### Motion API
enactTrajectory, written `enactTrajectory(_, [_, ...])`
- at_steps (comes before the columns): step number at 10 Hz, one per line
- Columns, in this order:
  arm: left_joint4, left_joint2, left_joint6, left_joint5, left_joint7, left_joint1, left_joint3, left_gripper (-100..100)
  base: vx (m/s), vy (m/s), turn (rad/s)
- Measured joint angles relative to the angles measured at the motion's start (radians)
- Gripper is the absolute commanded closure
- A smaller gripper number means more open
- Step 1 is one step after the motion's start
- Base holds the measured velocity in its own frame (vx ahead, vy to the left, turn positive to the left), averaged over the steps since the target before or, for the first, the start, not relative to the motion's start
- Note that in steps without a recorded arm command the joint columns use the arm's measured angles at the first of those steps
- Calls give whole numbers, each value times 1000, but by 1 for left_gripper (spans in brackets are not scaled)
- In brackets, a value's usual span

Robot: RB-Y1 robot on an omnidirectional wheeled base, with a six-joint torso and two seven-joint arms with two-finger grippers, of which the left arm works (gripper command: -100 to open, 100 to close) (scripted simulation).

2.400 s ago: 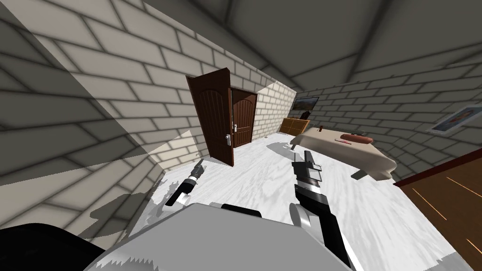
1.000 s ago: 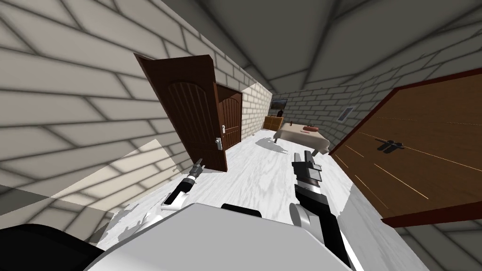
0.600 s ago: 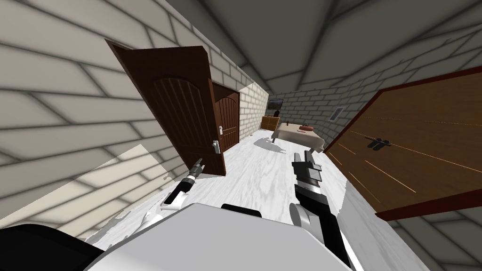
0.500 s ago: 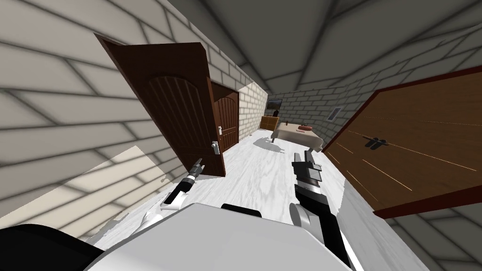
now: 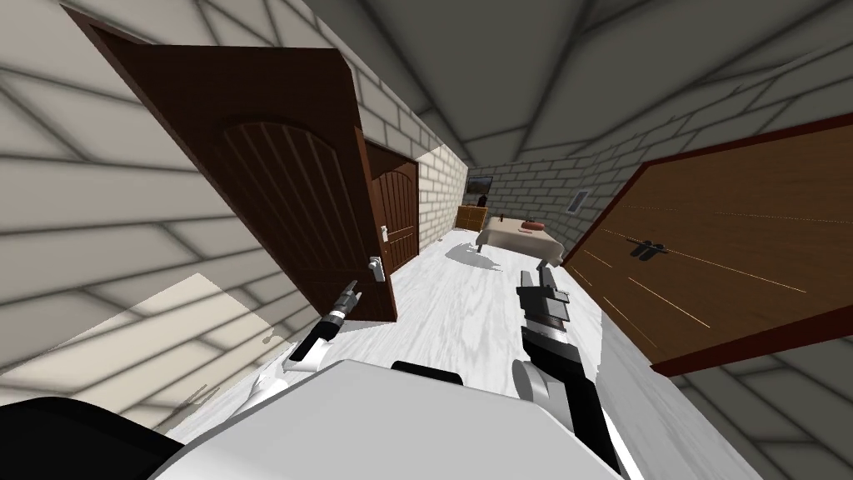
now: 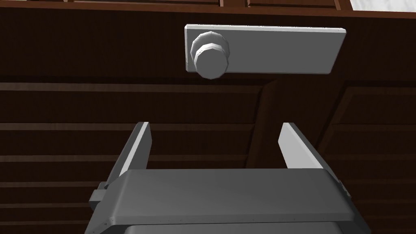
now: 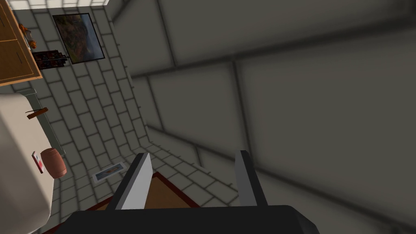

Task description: Pull the door open

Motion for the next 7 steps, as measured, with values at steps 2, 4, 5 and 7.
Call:
enactTrajectory(2, [2,1,-1,1,1,-1,0,-100,-18,39,-11])
enactTrajectory(4, [5,1,-2,1,1,-4,1,-100,-215,-7,-3])
enactTrajectory(5, [6,2,-2,1,1,-4,1,-100,-215,-18,6])
enactTrajectory(7, [9,2,-2,0,1,-6,2,-100,-246,0,0])
